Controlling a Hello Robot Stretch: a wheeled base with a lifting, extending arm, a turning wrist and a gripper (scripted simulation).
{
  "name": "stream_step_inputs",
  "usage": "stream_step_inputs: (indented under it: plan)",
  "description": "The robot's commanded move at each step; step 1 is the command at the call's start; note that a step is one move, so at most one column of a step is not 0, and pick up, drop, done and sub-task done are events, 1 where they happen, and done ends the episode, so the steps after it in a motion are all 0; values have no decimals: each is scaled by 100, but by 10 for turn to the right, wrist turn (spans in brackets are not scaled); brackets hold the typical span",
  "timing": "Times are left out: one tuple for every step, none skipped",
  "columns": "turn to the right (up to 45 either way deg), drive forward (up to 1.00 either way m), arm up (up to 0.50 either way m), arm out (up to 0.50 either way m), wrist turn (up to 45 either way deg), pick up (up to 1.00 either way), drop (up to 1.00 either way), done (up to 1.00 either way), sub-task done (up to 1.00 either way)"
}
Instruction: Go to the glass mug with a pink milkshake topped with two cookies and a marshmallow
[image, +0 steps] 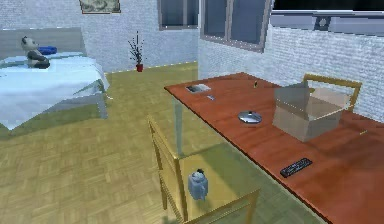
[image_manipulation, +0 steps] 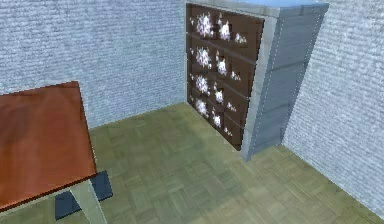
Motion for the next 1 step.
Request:
stream_step_inputs:
  plan:
    - [0, 0, 0, 0, 0, 0, 0, 100, 0]
